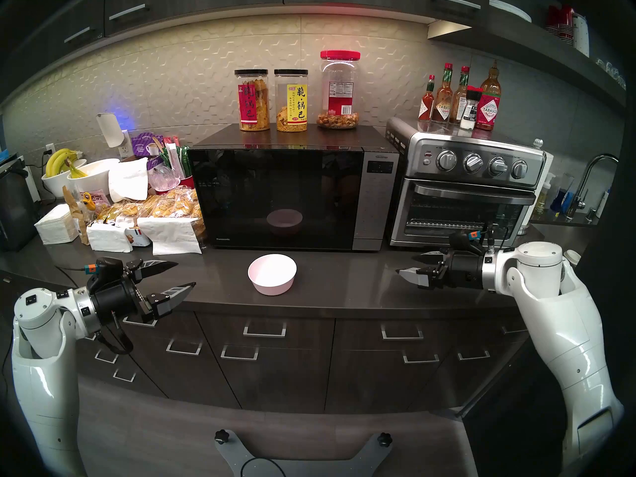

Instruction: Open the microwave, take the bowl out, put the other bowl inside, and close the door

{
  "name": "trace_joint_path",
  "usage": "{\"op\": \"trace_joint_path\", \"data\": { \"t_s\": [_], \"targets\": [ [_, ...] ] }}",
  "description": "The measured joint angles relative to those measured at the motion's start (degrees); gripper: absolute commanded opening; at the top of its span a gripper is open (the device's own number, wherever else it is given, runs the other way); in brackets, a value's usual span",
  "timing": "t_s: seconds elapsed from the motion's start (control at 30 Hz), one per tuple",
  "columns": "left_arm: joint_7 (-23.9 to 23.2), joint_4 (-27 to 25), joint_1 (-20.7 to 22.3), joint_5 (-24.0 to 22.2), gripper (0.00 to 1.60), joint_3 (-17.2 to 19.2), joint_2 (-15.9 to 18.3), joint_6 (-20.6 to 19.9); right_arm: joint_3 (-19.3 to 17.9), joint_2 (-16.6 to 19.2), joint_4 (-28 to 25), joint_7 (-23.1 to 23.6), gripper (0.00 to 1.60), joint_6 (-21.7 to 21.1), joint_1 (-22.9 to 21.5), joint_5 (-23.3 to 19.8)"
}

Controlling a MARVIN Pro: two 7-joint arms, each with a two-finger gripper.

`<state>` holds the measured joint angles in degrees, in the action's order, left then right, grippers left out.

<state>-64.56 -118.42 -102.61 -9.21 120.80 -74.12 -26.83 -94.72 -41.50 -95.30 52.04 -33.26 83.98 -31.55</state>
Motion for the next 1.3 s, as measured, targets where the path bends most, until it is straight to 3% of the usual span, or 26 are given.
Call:
{"op": "trace_joint_path", "data": {
  "t_s": [1.3],
  "targets": [
    [0.02, 0.03, 0.00, 0.03, 1.60, 0.00, 0.00, 0.03, 0.04, 0.00, 0.02, 0.00, 1.60, 0.00, 0.05, 0.01]
  ]
}}
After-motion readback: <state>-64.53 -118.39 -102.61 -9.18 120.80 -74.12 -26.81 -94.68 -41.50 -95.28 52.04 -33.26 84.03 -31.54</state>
